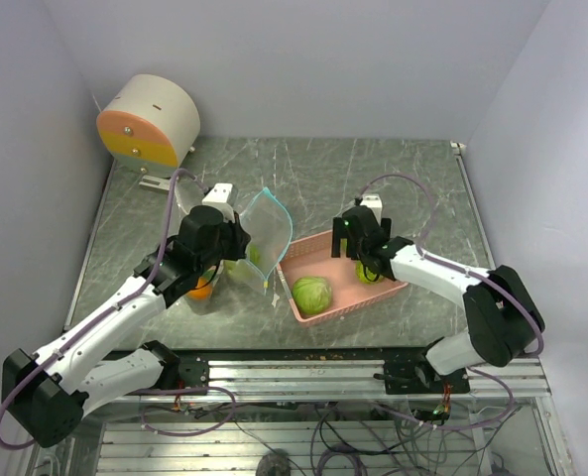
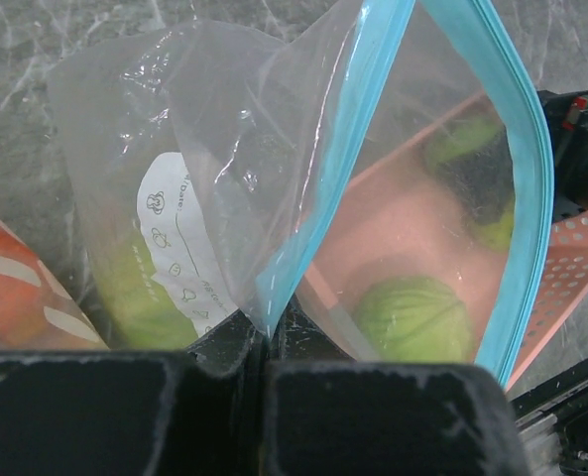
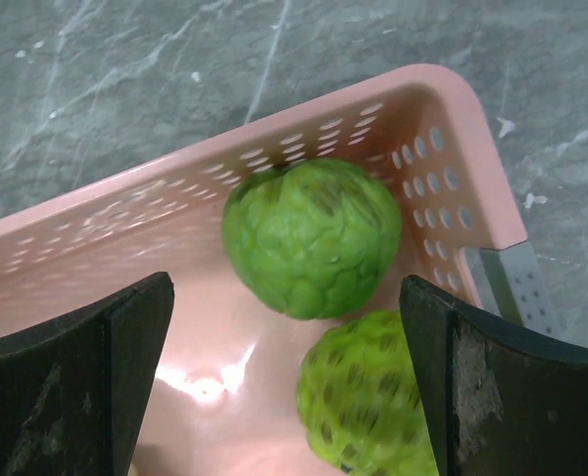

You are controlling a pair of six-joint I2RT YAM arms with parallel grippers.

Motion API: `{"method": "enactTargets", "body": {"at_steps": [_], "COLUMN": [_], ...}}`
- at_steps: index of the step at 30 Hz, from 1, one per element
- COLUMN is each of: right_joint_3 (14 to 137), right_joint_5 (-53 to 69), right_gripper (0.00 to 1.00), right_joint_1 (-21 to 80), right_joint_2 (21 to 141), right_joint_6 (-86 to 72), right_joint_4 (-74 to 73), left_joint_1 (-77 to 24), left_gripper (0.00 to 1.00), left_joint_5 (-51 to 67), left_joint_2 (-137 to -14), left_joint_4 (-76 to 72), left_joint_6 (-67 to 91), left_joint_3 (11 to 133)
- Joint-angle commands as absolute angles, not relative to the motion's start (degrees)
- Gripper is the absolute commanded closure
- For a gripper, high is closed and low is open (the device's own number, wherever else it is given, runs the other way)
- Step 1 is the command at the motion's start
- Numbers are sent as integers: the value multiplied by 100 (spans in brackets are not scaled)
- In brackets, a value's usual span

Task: Place the food in the zip-top bag and seal the zipper
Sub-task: Pick up the fake vegetable from the bin.

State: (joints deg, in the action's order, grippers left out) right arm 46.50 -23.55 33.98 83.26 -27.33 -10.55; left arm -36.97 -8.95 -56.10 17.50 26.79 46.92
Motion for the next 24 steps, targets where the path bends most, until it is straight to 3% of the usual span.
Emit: {"method": "enactTargets", "body": {"at_steps": [1,3,6,12,17,24], "right_joint_3": [4487,4451,4283,4123,4095,4220], "right_joint_5": [-3120,-3320,-3355,-3124,-2289,328], "right_gripper": [5,12,33,61,68,68], "right_joint_1": [3357,3357,3357,3365,3455,3657], "right_joint_2": [8549,8644,8659,8357,7203,5370], "right_joint_6": [-2642,-2696,-2693,-2605,-2506,-2126], "right_joint_4": [-440,-400,-179,-48,-282,65], "left_joint_1": [-3719,-3718,-3718,-3718,-3718,-3722], "left_gripper": [93,93,93,93,93,93], "left_joint_5": [-597,-618,-658,-744,-822,-856], "left_joint_2": [-5616,-5577,-5469,-5340,-5316,-5334], "left_joint_4": [1445,1511,1590,1699,1760,1733], "left_joint_6": [2638,2624,2626,2634,2624,2607], "left_joint_3": [4670,4683,4680,4674,4650,4621]}}
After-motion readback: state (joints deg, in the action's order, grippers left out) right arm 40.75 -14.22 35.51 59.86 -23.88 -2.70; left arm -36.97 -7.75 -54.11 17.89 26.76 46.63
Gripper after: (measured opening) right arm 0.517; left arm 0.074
